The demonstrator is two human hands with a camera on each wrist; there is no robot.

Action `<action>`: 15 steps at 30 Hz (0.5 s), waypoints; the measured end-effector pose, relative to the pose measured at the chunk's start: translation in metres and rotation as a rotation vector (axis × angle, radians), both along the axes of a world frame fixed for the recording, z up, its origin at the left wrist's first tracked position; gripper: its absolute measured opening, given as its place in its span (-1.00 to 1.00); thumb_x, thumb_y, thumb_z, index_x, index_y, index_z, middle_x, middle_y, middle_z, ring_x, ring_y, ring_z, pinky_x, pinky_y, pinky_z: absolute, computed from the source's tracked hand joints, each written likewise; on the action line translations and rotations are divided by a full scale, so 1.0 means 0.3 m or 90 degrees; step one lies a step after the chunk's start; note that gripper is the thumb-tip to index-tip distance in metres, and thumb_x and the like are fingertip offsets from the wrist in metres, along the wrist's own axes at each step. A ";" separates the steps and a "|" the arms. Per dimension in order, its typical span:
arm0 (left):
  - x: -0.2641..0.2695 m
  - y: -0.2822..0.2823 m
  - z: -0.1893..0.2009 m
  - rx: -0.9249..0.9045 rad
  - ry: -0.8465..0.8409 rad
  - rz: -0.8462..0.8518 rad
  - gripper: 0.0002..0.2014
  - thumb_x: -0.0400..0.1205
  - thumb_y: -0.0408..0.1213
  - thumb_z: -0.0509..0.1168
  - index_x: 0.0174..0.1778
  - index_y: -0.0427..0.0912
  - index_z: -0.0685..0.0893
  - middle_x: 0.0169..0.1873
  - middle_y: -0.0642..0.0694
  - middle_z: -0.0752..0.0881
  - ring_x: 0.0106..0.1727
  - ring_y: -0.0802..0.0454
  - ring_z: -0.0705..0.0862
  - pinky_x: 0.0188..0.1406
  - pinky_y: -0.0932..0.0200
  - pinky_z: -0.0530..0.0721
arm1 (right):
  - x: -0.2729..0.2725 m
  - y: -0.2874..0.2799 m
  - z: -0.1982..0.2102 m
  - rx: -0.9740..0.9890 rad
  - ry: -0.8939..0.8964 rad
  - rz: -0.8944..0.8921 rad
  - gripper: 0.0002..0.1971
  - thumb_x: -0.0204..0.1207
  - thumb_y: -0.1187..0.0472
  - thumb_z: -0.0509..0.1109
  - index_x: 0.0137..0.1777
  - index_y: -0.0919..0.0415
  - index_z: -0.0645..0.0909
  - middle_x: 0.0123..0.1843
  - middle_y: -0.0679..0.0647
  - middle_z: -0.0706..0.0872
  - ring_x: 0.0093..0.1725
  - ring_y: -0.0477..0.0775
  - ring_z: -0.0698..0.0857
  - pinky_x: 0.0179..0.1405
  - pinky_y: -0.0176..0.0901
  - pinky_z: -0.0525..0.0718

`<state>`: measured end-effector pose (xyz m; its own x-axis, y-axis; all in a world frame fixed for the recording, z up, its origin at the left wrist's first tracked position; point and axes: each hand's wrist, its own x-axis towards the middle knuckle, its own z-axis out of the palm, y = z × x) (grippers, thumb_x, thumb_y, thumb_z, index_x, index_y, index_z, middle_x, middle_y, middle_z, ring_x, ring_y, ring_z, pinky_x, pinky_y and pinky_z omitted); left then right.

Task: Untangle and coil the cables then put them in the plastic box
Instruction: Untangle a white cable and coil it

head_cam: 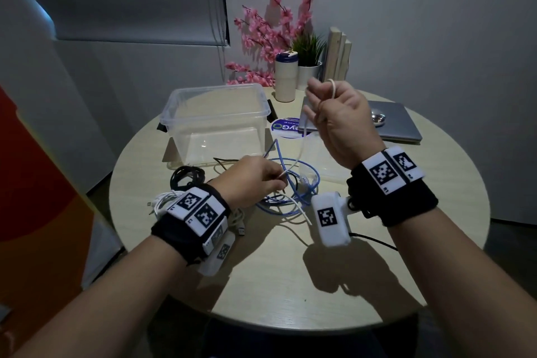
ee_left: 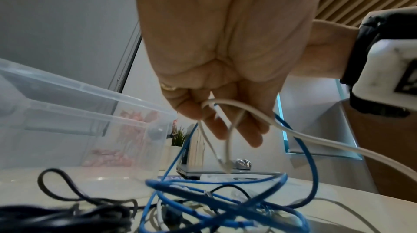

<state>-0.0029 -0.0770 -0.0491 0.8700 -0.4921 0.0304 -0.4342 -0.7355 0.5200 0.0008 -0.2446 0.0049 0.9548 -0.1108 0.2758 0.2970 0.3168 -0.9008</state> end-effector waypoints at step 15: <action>0.020 0.000 0.113 -0.356 -0.206 0.165 -0.85 0.76 -0.23 0.07 -0.10 -0.11 0.48 -0.36 0.08 0.77 -0.41 0.17 0.57 -0.43 0.37 0.41 | -0.028 0.020 -0.061 -0.535 0.041 0.127 -0.70 0.61 0.30 0.08 -0.24 0.21 0.61 -0.48 -0.01 0.46 -0.46 -0.04 0.41 -0.44 -0.15 0.41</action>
<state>0.0032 -0.0771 -0.0151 0.8613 -0.1048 0.4972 -0.4788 -0.4952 0.7250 -0.0075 -0.2385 -0.0132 0.9513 0.2766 0.1360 0.2473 -0.4211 -0.8727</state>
